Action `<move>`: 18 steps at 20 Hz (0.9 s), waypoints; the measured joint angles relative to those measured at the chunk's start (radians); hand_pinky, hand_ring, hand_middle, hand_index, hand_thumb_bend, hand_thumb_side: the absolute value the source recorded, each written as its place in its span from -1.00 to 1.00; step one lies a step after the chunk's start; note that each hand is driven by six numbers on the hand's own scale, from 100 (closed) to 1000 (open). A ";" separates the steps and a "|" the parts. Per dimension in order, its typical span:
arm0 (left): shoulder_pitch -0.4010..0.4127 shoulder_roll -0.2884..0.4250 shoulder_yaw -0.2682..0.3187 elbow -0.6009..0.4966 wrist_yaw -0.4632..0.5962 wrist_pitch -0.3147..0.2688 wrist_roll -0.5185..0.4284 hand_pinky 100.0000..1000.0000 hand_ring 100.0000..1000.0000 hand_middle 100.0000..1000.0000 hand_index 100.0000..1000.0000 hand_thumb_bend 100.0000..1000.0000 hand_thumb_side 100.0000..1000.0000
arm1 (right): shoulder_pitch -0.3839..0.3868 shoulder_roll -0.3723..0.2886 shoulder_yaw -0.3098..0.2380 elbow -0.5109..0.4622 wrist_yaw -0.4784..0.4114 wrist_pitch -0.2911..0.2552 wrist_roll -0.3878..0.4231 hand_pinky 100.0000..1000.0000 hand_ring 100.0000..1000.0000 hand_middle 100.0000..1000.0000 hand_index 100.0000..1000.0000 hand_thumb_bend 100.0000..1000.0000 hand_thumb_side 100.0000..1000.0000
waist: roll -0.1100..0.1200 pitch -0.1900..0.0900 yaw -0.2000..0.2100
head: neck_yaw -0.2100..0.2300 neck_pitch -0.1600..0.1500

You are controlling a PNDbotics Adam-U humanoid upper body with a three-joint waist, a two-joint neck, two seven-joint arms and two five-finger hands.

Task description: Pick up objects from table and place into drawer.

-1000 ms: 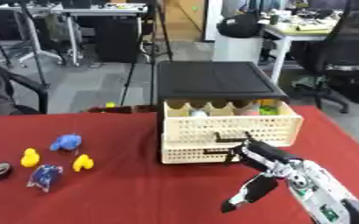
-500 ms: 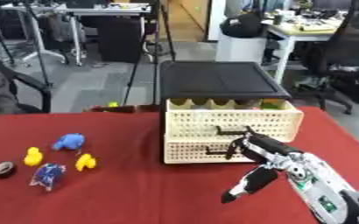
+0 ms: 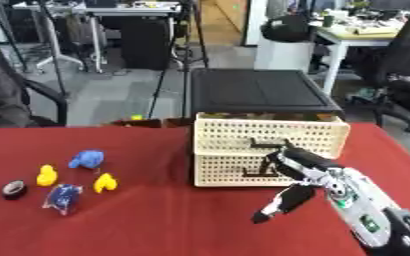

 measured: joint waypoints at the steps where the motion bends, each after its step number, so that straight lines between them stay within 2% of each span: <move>1: 0.000 0.000 0.000 -0.002 0.002 0.000 0.000 0.14 0.19 0.16 0.60 -1.00 0.20 | -0.003 0.000 -0.003 0.007 0.002 -0.001 -0.002 -1.00 -1.00 -1.00 0.27 1.00 -0.16 | 0.001 0.002 0.005 | 0.000 -0.003; 8: 0.009 -0.007 0.001 -0.018 0.013 -0.001 -0.004 0.15 0.19 0.16 0.60 -1.00 0.21 | -0.022 -0.001 -0.024 0.042 0.007 0.002 -0.021 -1.00 -1.00 -1.00 0.27 1.00 -0.16 | 0.005 0.011 0.038 | 0.000 -0.012; 18: 0.022 -0.008 0.006 -0.036 0.026 -0.002 -0.010 0.16 0.13 0.16 0.60 -1.00 0.22 | -0.033 -0.010 -0.037 0.073 0.008 0.003 -0.036 -1.00 -1.00 -1.00 0.27 1.00 -0.16 | 0.013 0.016 0.064 | -0.001 -0.021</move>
